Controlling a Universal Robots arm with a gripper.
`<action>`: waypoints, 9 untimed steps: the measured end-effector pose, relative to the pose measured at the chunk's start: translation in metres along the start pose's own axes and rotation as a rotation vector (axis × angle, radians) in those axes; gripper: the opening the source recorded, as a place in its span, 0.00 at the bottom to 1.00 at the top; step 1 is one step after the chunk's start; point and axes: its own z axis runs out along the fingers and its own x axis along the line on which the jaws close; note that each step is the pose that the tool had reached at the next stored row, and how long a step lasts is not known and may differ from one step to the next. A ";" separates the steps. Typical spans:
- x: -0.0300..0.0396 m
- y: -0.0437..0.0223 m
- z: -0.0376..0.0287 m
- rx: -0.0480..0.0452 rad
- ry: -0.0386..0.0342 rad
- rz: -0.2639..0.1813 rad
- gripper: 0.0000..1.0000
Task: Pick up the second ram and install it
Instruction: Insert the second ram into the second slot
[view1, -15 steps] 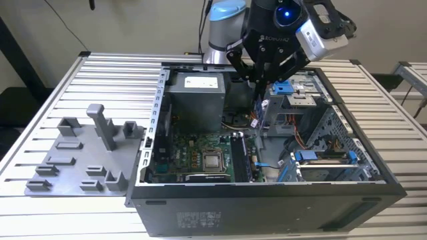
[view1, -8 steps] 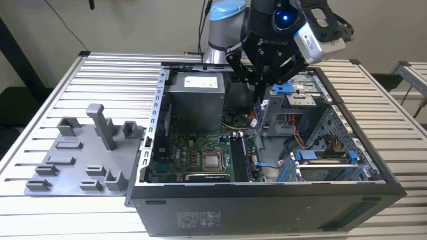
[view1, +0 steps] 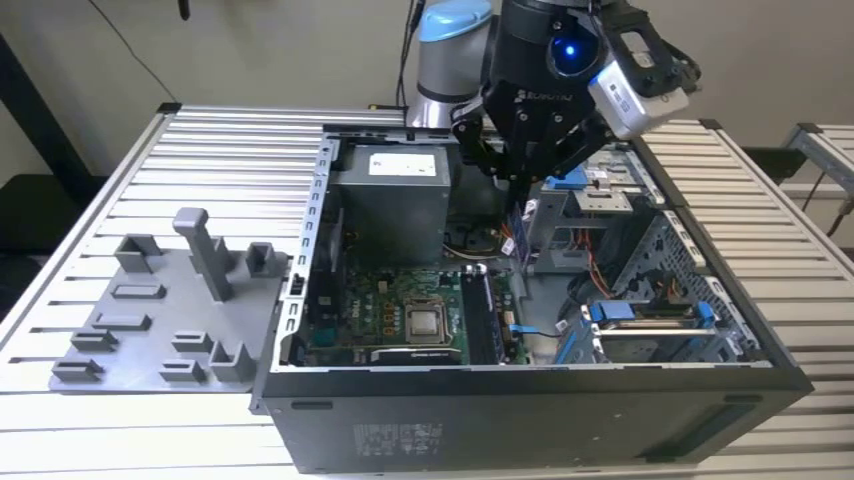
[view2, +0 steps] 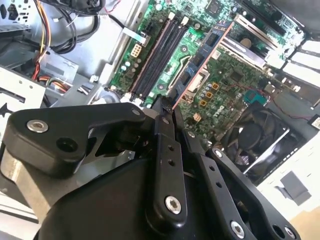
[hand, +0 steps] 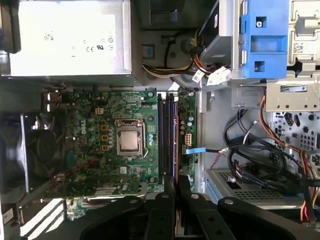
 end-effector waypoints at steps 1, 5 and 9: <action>0.0000 0.0000 0.0006 0.0000 -0.0006 -0.003 0.14; 0.0001 0.0001 0.0033 -0.0002 -0.0032 -0.006 0.14; 0.0001 0.0001 0.0044 -0.0001 -0.0040 -0.007 0.14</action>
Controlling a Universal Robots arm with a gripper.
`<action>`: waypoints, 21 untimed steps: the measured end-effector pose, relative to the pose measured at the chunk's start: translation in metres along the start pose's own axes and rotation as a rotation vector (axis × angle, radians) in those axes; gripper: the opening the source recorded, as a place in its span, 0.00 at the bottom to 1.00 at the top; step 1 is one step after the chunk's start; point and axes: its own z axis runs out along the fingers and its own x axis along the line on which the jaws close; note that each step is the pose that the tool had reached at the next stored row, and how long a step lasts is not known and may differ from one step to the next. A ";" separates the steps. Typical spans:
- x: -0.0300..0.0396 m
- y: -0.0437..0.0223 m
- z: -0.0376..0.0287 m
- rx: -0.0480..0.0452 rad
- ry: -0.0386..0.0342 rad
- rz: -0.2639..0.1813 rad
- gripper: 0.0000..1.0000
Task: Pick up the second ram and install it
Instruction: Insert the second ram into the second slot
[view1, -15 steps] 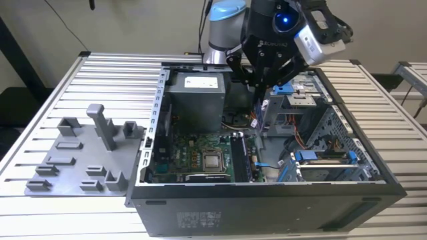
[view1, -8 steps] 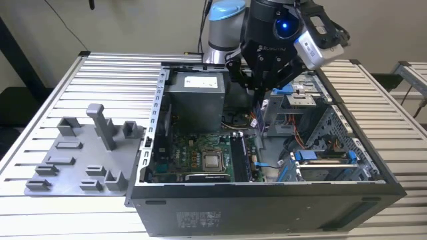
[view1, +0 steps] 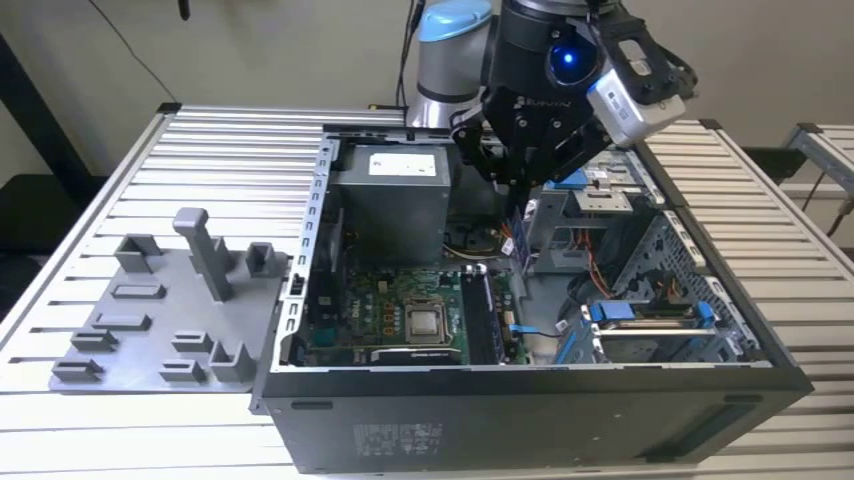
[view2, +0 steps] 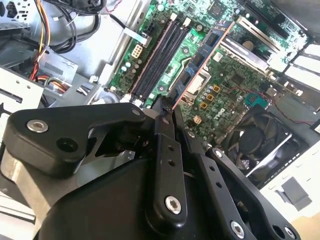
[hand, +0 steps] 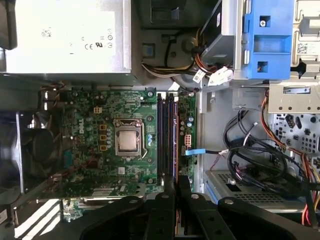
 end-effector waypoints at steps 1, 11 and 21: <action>0.0000 0.0000 0.0000 0.0000 0.0000 0.000 0.14; 0.0001 0.0001 0.0036 -0.0001 0.0000 0.000 0.14; 0.0002 0.0002 0.0074 0.0001 -0.0001 0.000 0.14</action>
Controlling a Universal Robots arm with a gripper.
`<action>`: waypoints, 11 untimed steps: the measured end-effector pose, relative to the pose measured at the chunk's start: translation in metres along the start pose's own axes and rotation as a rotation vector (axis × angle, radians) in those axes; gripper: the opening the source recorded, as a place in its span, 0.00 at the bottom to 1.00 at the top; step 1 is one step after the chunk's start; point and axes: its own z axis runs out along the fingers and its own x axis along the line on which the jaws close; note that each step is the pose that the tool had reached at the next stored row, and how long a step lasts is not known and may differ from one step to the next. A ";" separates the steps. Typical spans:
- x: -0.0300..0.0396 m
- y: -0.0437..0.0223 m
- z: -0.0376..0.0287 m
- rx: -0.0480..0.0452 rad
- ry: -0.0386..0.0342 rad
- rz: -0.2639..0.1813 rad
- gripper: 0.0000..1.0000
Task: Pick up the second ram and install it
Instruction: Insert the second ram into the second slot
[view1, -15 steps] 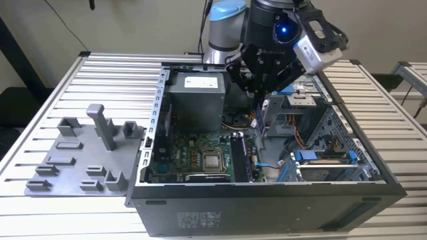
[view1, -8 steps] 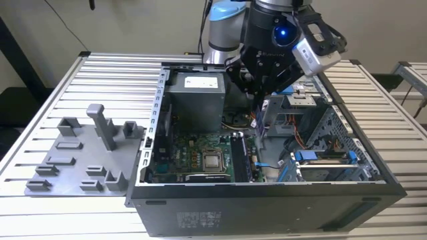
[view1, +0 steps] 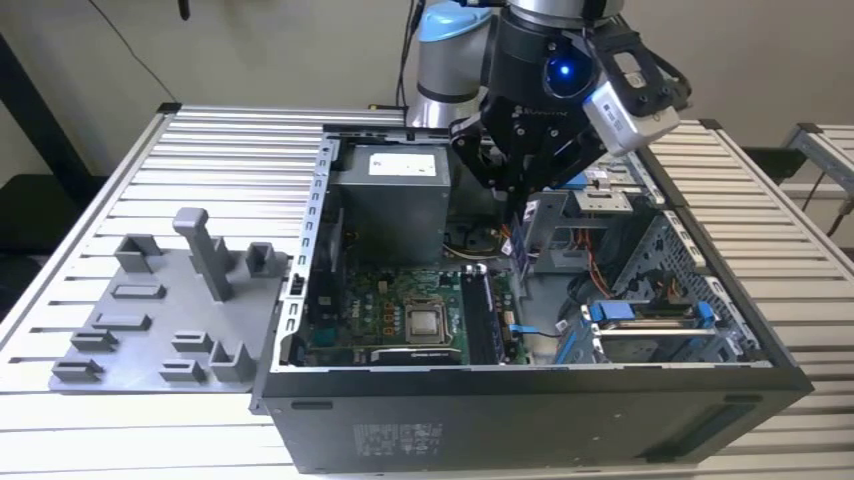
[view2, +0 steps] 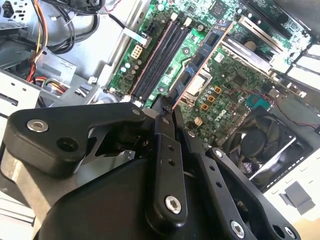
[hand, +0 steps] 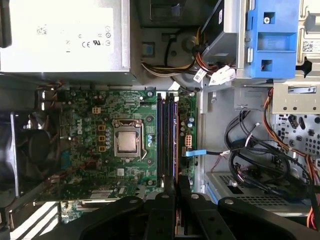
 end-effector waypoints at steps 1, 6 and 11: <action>0.0000 0.0000 0.0000 0.0000 0.0000 0.000 0.14; 0.0000 0.0000 0.0004 -0.0002 -0.0001 0.000 0.14; 0.0001 0.0001 0.0031 -0.0001 -0.0001 0.000 0.14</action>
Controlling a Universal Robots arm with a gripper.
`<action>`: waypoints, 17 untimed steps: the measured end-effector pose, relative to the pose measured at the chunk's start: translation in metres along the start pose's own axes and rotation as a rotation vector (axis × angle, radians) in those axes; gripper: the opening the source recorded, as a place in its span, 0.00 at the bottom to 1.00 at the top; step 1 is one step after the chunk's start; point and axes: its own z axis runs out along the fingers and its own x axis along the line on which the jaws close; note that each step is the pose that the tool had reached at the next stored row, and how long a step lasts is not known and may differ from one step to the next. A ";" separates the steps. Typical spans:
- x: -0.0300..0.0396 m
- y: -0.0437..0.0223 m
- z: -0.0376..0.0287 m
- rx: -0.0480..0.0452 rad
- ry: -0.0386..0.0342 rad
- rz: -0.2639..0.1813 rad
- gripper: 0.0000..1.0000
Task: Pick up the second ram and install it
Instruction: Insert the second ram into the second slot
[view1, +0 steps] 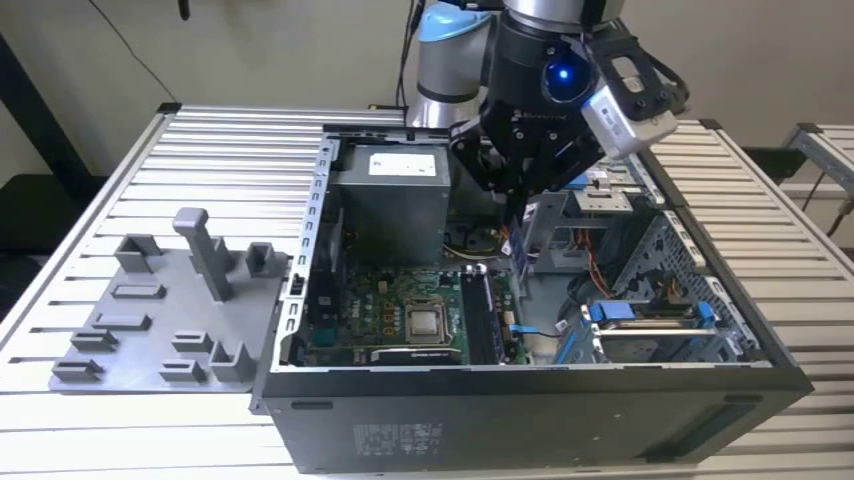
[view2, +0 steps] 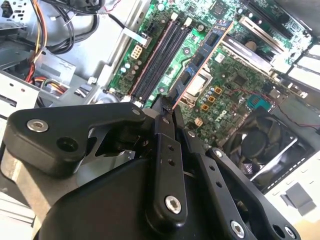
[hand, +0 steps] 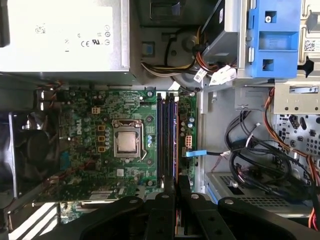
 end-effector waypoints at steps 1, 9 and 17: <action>0.0000 0.0000 0.0007 -0.0001 0.0000 0.000 0.14; 0.0001 0.0002 0.0055 0.0000 0.0000 0.000 0.14; 0.0002 0.0002 0.0082 0.0000 0.0000 0.000 0.14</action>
